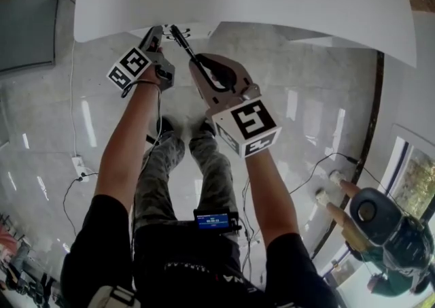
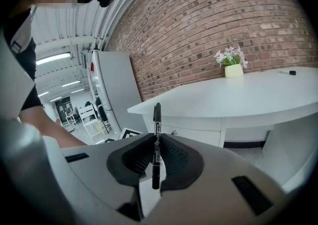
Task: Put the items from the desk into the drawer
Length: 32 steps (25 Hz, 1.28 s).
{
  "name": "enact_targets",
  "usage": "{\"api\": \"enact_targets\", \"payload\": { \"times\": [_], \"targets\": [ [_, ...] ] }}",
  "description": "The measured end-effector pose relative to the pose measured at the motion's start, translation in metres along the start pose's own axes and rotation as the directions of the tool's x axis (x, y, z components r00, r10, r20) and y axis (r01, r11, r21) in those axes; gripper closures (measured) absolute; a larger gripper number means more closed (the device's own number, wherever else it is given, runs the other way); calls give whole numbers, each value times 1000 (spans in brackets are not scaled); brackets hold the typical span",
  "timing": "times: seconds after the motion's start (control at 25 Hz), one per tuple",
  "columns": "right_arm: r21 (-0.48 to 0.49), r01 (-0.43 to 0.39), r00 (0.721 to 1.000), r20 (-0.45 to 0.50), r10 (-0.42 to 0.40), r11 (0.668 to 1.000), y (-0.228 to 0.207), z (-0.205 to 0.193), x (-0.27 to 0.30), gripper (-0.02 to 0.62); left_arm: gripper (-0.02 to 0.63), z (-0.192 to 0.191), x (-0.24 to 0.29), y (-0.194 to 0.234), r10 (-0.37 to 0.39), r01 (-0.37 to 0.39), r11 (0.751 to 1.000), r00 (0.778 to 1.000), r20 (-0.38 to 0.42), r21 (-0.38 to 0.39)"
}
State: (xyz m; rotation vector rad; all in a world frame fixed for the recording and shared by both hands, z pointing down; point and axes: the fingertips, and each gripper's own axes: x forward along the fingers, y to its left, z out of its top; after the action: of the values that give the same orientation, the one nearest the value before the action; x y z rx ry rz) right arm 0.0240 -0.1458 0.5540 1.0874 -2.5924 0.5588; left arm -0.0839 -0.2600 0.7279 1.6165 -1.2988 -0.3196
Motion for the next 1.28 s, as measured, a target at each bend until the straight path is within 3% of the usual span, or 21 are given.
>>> {"api": "enact_targets", "payload": {
  "times": [0.36, 0.52, 0.72, 0.84, 0.88, 1.04, 1.16, 1.28],
  "targets": [
    [16, -5, 1000, 0, 5, 1000, -7, -7, 5, 548, 517, 4, 9, -5, 14, -14, 1000, 1000, -7, 12],
    [17, -5, 1000, 18, 4, 1000, 10, -8, 5, 548, 517, 8, -3, 2, -15, 16, 996, 1000, 9, -88],
    [27, -8, 1000, 15, 8, 1000, 6, -13, 3, 548, 514, 2, 3, 4, -38, 41, 971, 999, 20, -237],
    [25, -12, 1000, 16, 11, 1000, 1, -15, 1, 548, 472, -3, 8, 5, -41, 44, 958, 999, 18, -282],
    [23, -12, 1000, 16, 12, 1000, -2, -15, 0, 548, 416, -5, 11, 4, -51, 54, 952, 999, 16, -300],
    [31, -4, 1000, -3, 4, 1000, -12, -16, -8, 548, 407, -5, 26, -3, -54, 58, 949, 998, 23, -308],
    [35, 1, 1000, 23, -2, 999, -15, -16, -11, 548, 413, -3, 28, -4, -50, 59, 953, 998, 36, -298],
    [35, 4, 1000, 22, -5, 999, -16, -18, -15, 548, 530, -1, 28, -1, -40, 57, 945, 997, 60, -322]
  ]
}}
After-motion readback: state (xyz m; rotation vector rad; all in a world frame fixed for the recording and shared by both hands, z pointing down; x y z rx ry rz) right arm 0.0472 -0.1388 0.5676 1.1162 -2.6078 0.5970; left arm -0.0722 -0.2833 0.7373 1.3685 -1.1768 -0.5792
